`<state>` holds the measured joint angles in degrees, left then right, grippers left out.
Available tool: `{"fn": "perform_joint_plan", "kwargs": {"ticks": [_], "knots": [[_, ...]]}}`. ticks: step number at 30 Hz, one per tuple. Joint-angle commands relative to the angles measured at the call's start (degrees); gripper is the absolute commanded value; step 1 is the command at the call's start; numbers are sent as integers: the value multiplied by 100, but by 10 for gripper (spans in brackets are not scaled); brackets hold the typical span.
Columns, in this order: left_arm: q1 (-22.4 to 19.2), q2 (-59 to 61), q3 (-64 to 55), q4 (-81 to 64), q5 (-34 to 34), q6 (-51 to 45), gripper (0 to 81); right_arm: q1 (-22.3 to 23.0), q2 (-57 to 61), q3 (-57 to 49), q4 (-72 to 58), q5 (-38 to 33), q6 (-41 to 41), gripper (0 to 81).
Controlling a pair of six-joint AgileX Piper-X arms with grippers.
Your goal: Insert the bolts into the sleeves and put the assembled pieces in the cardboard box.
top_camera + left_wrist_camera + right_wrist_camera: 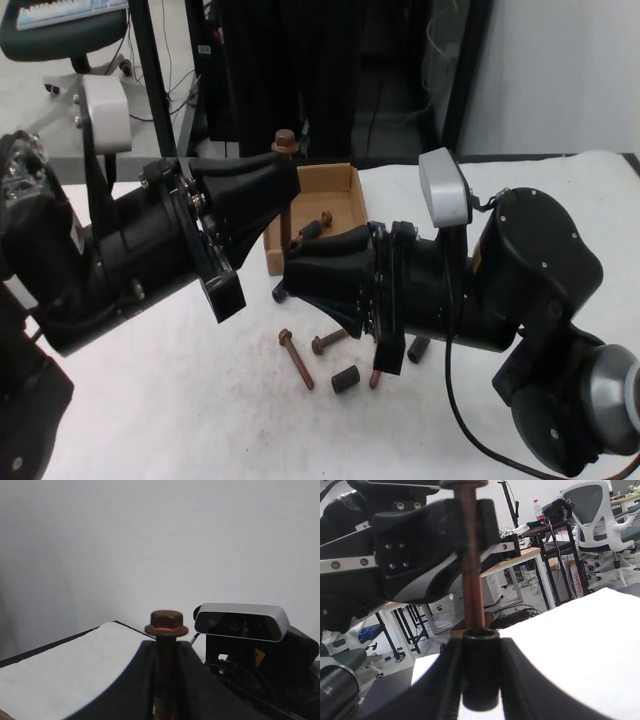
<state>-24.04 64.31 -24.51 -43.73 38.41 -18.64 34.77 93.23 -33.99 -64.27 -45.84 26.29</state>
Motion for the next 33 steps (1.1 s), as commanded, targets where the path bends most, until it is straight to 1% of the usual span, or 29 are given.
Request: {"fn": "perform_joint_plan", "kwargs": {"ticks": [1,10,15,28,33], "knots": [[-16,-9,-30,-66,-21,27,3,33,-66,-58,-62,-42,112,8],[-12,-9,-30,-52,-21,27,3,178,-66,-122,-115,-42,114,8],[-12,-9,-30,-2,106,15,3,189,-66,-263,-115,-56,114,8],[-12,-9,-30,-86,154,15,3,-138,-66,-265,-104,-130,114,8],[-12,-9,-30,-160,-120,15,3,-118,-66,-265,142,-170,114,8]]}}
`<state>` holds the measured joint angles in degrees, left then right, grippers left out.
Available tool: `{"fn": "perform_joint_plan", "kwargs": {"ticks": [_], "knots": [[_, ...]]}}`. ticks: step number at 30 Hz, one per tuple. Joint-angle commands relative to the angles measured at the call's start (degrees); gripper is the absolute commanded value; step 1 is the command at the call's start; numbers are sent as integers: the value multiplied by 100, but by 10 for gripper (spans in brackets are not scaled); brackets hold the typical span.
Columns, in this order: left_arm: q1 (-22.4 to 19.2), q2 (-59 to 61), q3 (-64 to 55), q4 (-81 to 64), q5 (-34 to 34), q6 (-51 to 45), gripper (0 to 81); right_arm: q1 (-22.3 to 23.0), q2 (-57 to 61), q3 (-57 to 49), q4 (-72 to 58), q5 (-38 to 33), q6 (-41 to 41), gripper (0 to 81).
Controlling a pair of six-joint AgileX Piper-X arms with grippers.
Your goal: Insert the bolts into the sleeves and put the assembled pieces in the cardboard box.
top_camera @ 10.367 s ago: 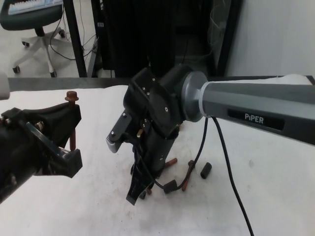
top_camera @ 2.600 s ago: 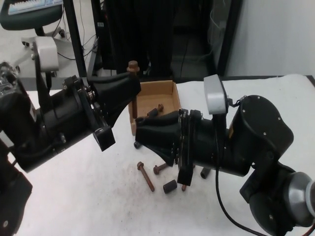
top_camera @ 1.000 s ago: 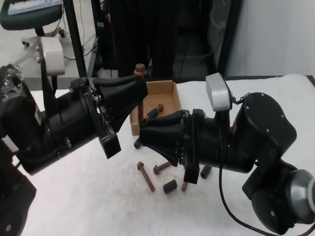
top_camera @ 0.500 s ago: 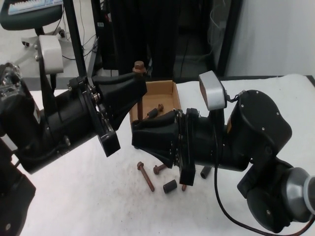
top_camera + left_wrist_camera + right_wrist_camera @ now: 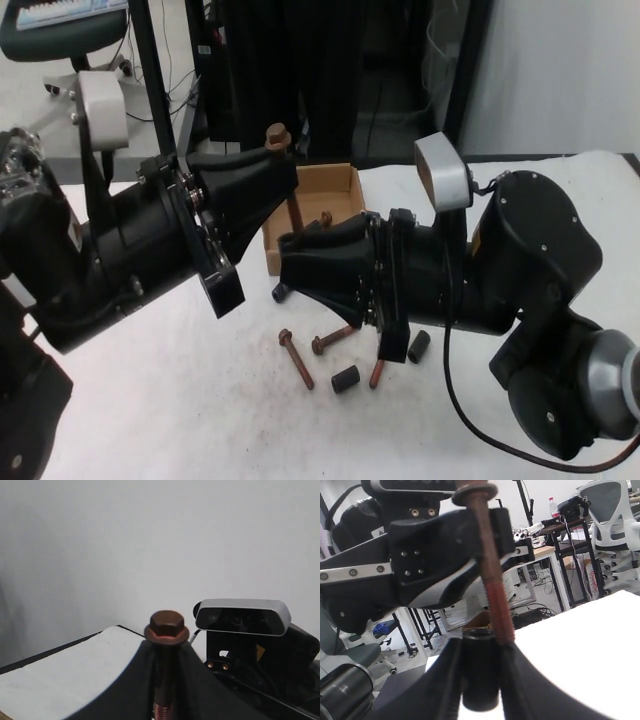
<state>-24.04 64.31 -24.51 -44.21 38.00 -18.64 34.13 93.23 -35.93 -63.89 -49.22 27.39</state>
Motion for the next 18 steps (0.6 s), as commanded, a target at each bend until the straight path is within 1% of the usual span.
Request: {"fn": "perform_joint_plan", "kwargs": {"ticks": [1,7,10,13,18], "knots": [[-12,-9,-30,-134,-110,15,3,-48,-66,-71,178,138,4,8],[-12,-9,-30,-193,-110,15,3,-50,-66,-71,267,48,4,8],[-12,-9,-30,-254,-160,-169,3,-19,-66,-71,528,2,4,8],[-12,-9,-30,-474,-157,-240,3,75,-66,-71,843,-53,-228,8],[-12,-9,-30,-374,-124,-247,3,131,-66,-71,790,-48,-382,8]]}}
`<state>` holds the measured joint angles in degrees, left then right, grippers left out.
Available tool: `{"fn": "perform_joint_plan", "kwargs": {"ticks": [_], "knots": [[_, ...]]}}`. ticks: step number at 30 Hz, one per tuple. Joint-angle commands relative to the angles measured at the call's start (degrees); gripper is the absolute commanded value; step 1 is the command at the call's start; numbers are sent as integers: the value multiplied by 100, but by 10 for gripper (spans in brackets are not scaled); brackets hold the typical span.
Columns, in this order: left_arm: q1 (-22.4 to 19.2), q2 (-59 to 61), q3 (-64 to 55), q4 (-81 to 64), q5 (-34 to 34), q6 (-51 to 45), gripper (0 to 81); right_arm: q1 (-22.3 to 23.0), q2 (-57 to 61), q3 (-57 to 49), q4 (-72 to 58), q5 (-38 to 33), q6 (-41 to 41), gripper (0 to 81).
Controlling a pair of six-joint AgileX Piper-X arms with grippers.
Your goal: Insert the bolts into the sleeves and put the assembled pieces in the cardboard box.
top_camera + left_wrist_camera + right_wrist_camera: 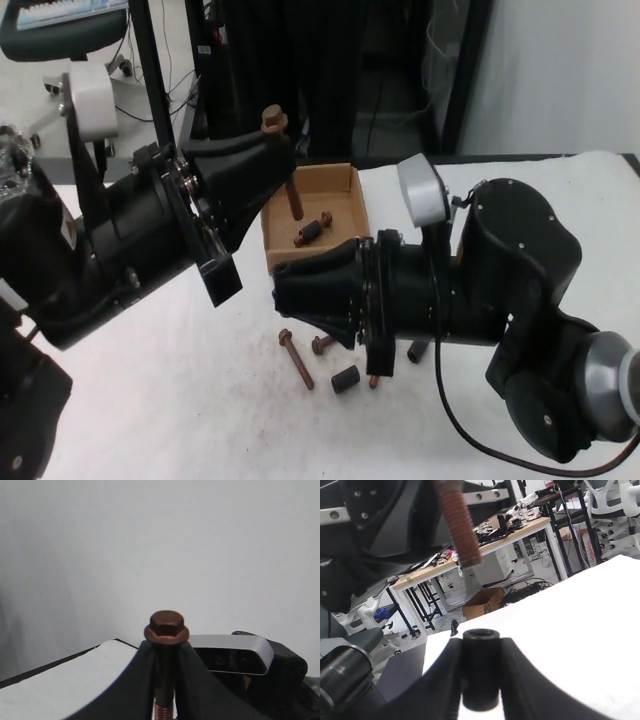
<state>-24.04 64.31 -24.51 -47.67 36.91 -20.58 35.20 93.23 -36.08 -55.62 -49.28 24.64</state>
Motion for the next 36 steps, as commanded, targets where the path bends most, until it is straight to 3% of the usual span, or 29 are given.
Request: {"fn": "perform_joint_plan", "kwargs": {"ticks": [1,21,36], "knots": [[-12,-9,-30,30,31,-54,3,24,-66,-56,-37,-42,-108,8],[70,-9,-3,477,49,347,3,-275,-66,-56,-200,-82,-108,8],[70,-9,-3,477,49,347,3,-243,-66,-56,-200,-82,-108,8]]}}
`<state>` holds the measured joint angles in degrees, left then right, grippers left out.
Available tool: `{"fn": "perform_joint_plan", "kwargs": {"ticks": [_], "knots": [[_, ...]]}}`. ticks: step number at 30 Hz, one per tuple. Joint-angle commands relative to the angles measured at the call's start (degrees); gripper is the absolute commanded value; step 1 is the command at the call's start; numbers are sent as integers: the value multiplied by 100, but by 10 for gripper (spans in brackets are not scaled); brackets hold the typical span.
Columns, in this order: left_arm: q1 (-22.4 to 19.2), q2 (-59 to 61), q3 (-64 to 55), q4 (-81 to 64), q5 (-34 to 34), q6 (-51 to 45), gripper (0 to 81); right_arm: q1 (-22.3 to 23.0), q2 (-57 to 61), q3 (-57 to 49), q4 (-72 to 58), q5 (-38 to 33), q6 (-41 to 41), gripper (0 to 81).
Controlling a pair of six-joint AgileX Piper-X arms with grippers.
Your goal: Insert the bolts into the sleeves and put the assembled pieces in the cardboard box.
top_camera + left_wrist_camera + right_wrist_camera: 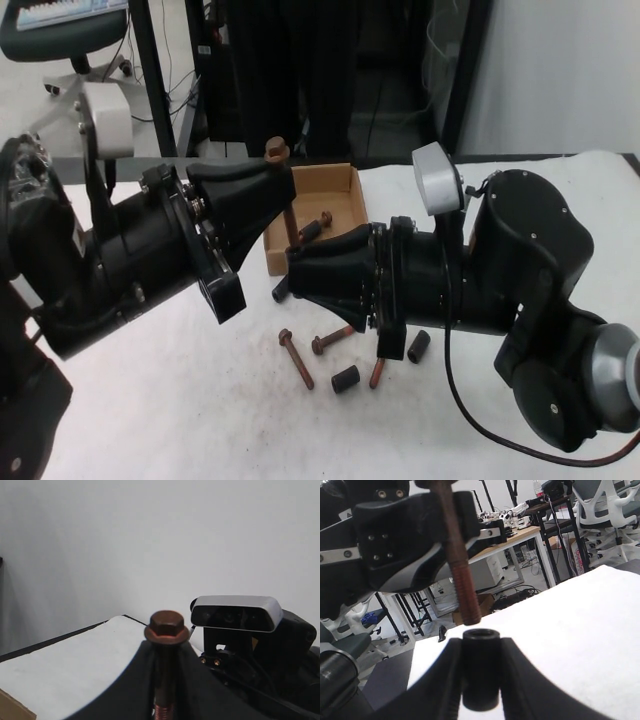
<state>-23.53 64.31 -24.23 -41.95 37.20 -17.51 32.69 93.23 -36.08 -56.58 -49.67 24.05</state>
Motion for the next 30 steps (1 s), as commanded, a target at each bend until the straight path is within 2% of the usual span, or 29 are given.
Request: {"fn": "perform_joint_plan", "kwargs": {"ticks": [1,30], "knots": [[19,-9,-31,-94,19,41,3,8,-66,-56,-104,-43,-49,8],[19,-9,-31,67,143,41,3,6,-66,-56,-256,-43,-49,8]]}}
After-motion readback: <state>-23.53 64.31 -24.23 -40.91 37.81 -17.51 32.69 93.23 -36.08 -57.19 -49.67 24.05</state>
